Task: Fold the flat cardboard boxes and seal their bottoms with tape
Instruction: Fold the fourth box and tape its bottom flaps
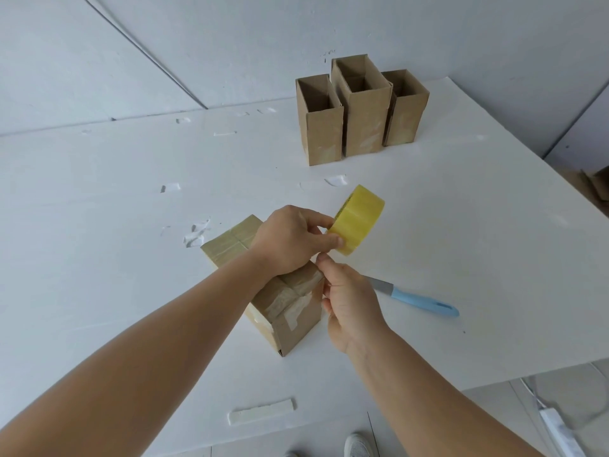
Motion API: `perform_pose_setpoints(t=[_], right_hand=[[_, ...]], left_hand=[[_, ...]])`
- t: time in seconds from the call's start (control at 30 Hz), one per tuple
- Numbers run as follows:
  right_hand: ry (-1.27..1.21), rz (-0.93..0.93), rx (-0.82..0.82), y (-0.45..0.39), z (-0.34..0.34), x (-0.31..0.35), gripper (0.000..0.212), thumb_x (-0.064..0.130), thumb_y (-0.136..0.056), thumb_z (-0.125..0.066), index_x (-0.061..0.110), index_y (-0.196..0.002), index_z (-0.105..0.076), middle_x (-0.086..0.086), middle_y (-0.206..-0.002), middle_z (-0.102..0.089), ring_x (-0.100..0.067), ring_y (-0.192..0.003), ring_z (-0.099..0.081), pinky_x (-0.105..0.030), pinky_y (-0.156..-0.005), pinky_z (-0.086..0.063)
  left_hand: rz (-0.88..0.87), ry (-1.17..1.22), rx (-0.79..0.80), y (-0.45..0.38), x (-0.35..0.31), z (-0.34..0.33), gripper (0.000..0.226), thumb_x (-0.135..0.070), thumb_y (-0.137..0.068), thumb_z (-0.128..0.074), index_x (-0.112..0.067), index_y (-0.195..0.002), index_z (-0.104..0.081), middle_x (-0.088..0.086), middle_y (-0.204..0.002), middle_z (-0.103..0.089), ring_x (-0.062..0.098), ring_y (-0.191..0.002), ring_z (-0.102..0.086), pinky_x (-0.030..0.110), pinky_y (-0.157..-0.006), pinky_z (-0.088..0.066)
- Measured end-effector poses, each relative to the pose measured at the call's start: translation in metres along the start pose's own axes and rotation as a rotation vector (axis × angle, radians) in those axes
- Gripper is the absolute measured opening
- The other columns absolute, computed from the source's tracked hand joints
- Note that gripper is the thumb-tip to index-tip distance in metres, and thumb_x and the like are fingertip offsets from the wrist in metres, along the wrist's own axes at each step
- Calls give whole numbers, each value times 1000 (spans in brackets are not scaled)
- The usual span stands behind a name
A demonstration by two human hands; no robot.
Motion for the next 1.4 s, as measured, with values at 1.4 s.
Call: perform_pose_setpoints(t=[1.4], right_hand=[[844, 734, 152, 15, -33, 73, 40, 44, -79, -59, 34, -118, -56, 17, -111, -60, 2, -106, -50, -5, -82, -34]], left_hand=[[-55, 377, -274, 49, 12, 57, 13, -23, -82, -73, -24, -95, -76, -2, -59, -63, 12, -60, -56, 22, -66, -49]])
Point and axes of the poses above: each hand's wrist, its own y-axis away from the middle knuckle, its own z-axis out of the back of the hand, x = y × z, the point moved 7 cm from there along -y, towards the middle knuckle
